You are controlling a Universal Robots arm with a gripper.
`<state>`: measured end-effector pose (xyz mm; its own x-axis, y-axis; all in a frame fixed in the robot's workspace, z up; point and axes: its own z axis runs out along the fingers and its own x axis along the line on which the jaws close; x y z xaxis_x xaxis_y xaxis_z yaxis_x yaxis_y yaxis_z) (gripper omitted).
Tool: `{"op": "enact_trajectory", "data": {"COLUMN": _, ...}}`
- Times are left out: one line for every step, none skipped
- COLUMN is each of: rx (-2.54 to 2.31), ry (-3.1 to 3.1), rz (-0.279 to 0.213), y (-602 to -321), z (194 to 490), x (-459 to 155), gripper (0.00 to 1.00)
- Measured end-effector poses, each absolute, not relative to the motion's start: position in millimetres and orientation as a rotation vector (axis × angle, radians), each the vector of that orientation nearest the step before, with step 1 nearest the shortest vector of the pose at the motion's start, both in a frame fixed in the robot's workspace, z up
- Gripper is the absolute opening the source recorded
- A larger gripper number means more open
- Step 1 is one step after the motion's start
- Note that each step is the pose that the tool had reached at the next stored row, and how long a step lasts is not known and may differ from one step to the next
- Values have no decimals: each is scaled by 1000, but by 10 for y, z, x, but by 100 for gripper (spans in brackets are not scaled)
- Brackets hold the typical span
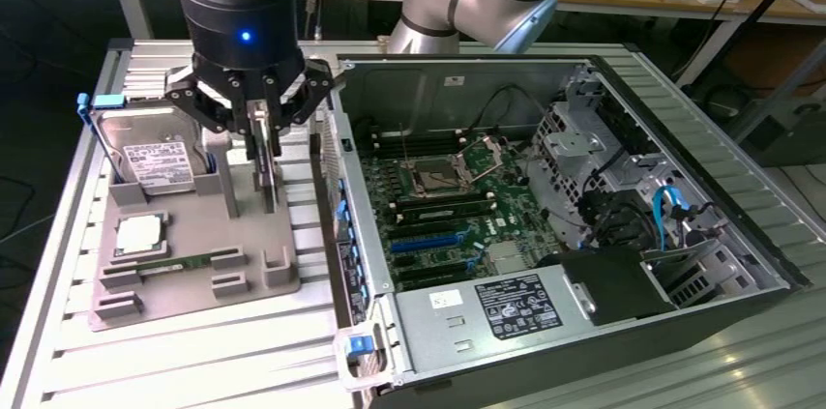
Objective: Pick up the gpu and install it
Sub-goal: 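Pick up the gpu and move the gpu toward the slot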
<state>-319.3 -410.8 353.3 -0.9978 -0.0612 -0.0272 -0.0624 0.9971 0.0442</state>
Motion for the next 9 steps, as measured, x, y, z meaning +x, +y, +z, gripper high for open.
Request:
{"op": "enact_trajectory", "data": {"rx": -96, "ry": 3114, "rz": 70, "y": -4107, "z": 3548, "x": -3193, "gripper": 27}}
{"op": "enact_trajectory", "data": {"rx": -96, "ry": 3113, "rz": 70, "y": -4106, "z": 3564, "x": -3193, "gripper": 27}}
{"op": "enact_trajectory", "data": {"rx": -96, "ry": 3113, "rz": 70, "y": -4106, "z": 3579, "x": -3193, "gripper": 27}}
{"op": "enact_trajectory", "data": {"rx": -96, "ry": 3113, "rz": 70, "y": -4105, "z": 3607, "x": -3193, "gripper": 27}}
{"op": "enact_trajectory", "data": {"rx": -96, "ry": 3113, "rz": 69, "y": -4104, "z": 3623, "x": -3193, "gripper": 27}}
{"op": "enact_trajectory", "data": {"rx": -96, "ry": 3113, "rz": 69, "y": -4104, "z": 3637, "x": -3193, "gripper": 27}}
{"op": "enact_trajectory", "data": {"rx": -96, "ry": 3114, "rz": 69, "y": -4103, "z": 3655, "x": -3193, "gripper": 27}}
{"op": "enact_trajectory", "data": {"rx": -96, "ry": 3114, "rz": 69, "y": -4103, "z": 3669, "x": -3192, "gripper": 27}}
{"op": "enact_trajectory", "data": {"rx": -96, "ry": 3114, "rz": 69, "y": -4102, "z": 3684, "x": -3192, "gripper": 27}}
